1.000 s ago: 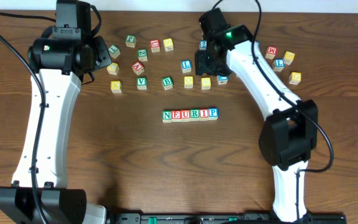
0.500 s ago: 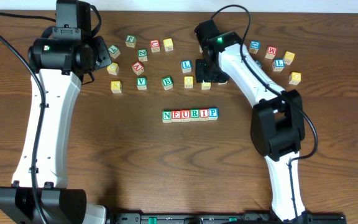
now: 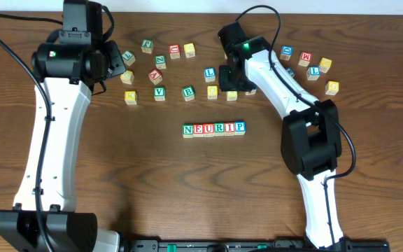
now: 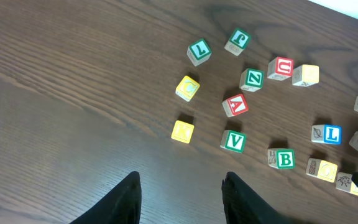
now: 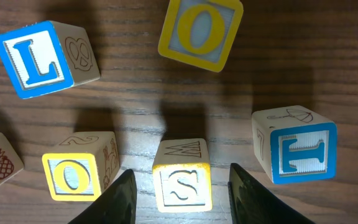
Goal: Spell out NEURIPS
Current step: 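Lower the right gripper and grasp the yellow S block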
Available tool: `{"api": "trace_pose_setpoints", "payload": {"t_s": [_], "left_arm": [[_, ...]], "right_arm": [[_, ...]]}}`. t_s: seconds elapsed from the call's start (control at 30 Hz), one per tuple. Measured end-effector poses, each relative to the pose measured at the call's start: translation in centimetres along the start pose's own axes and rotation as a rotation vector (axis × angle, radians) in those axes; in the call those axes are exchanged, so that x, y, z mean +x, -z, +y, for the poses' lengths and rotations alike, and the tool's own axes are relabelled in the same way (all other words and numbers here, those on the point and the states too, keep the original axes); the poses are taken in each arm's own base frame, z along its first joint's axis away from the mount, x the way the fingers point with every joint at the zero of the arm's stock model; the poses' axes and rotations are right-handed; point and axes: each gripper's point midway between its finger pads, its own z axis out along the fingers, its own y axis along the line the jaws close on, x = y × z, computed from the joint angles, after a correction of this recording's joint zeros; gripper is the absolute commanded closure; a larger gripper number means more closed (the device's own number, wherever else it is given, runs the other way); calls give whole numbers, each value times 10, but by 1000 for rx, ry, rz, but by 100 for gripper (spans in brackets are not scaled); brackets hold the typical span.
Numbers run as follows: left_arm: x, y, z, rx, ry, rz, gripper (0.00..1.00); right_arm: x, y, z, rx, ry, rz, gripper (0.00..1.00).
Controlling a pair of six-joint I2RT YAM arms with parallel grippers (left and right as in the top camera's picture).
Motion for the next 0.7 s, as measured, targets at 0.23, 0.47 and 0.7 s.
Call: {"api": "trace_pose_setpoints", "payload": {"t_s": [0.23,0.47,0.7], "left_arm": [[0,0,0,0,0,0,58],[0,0,0,0,0,0,58],[0,0,0,0,0,0,58]], "right_arm": [[-1,-3,-2,10,0,-4,57],[-1,-3,-3,15,0,-5,58],[-1,-4,-2,15,1,-7,58]]}}
